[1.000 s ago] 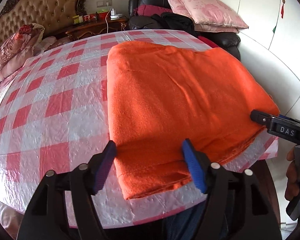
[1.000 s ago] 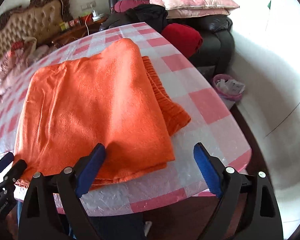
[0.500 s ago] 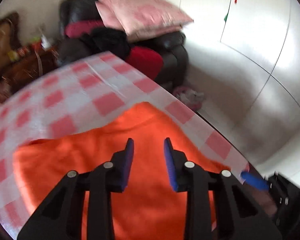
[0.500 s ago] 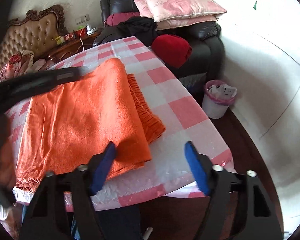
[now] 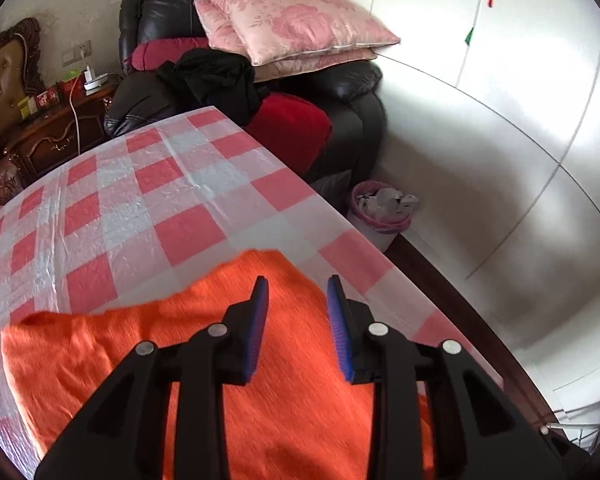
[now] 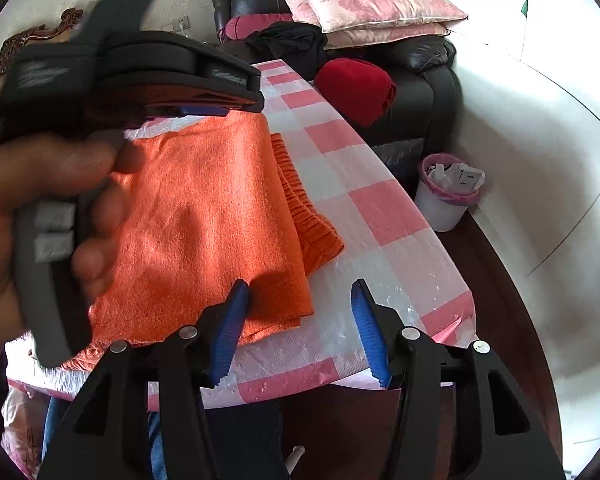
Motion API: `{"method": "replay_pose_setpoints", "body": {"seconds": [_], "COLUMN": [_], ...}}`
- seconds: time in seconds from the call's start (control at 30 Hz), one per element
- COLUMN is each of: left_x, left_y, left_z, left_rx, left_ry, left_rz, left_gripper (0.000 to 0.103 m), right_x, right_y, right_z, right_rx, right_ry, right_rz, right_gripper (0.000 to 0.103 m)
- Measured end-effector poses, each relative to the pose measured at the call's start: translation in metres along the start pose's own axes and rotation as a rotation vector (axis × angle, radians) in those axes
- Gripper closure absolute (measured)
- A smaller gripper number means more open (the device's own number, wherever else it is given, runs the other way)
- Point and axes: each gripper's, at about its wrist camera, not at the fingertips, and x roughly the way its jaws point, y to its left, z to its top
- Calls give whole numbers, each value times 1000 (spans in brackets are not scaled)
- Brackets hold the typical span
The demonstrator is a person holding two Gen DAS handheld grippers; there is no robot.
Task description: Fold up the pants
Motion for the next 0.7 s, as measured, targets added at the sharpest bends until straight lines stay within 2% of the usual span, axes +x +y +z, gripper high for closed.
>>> {"method": "replay_pose_setpoints", "body": {"seconds": [0.03,0.1,0.17,0.23,0.33,0.4,0.47,0.57,0.6,0.7], "left_x": [-3,-2,6,1,-19,-34,-38,-23,-22,-50], "left_y": [-4,-13,-21,-28,-24,-24,-27,-32,-33,-25], "left_z": [-5,-19,-31,-38,-37,-42,-49,-61,-63,-61], "left_rx": [11,69,129,178,116,90,101,135,141,67], "left_ry": [1,13,48,14,-39,-66,-55,42,44,-37], "left_rz": [-10,25,54,82,51,44,60,92,96,59], "left_gripper": [72,71,65,60,50,49,49,49,49,48], "right_x": [0,0,0,2,1,-1,-2,-4,-5,-13], "right_y": [-1,-2,-3,-3,-3,-4,-4,-3,-2,-1], "right_z": [-1,-1,0,2,2,3,2,-1,-2,-4], "right_rx": [4,8,4,2,4,8,10,2,2,1], "right_ry": [0,3,4,7,9,9,9,9,12,11], "right_rz": [3,8,5,4,5,7,7,-1,-3,-7], "right_gripper": [52,52,52,52,52,51,51,49,49,48]}}
